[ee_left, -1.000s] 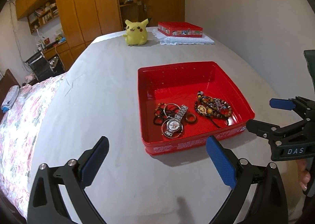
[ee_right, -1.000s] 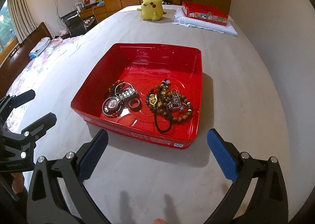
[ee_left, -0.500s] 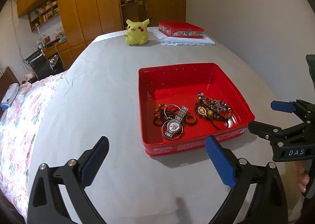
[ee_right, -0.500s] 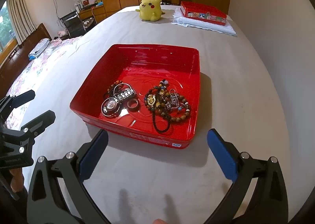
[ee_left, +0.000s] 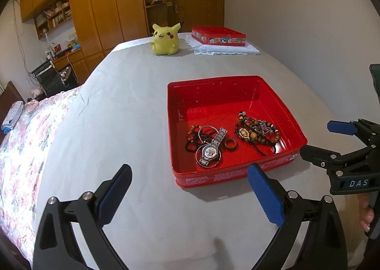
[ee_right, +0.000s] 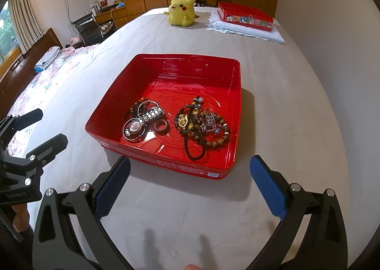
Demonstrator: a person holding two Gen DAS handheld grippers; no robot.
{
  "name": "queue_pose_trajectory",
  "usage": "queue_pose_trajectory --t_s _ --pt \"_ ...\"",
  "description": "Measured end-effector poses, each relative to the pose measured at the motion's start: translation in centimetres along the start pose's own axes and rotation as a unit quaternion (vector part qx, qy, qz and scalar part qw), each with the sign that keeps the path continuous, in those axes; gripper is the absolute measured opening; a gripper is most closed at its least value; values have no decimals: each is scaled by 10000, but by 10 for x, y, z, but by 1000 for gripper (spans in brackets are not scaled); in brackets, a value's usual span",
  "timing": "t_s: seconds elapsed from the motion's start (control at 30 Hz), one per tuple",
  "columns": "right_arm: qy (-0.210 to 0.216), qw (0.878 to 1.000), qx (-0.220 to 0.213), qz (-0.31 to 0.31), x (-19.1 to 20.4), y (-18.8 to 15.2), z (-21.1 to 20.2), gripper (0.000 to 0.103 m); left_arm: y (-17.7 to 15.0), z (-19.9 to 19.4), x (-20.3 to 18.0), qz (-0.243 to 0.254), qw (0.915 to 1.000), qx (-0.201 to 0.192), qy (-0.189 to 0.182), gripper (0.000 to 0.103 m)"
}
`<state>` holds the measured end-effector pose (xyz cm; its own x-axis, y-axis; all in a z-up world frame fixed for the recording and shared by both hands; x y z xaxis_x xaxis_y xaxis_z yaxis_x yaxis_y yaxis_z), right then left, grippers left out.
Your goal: Organize jewelry
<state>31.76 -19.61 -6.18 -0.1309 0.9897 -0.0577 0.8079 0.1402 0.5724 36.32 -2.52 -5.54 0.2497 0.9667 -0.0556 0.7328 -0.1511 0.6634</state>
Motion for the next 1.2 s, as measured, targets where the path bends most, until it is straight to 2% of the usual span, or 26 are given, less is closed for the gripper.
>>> queue_pose_trajectory --t_s 1.2 --pt "15 10000 -26 18 -1 1 -4 100 0 -3 -1 -20 10000 -15 28 97"
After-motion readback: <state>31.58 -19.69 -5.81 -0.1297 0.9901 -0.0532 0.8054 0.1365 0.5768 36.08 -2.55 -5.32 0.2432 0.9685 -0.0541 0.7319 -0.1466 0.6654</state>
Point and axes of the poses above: each gripper's, at about its wrist camera, not at the fingertips, and z roughly the way its jaws point, x to its left, y to its top, the point moved 8 cm from there along z, roughly the way its jaws point, and after that the axes turned 8 degrees about -y, right-handed, at the moved point
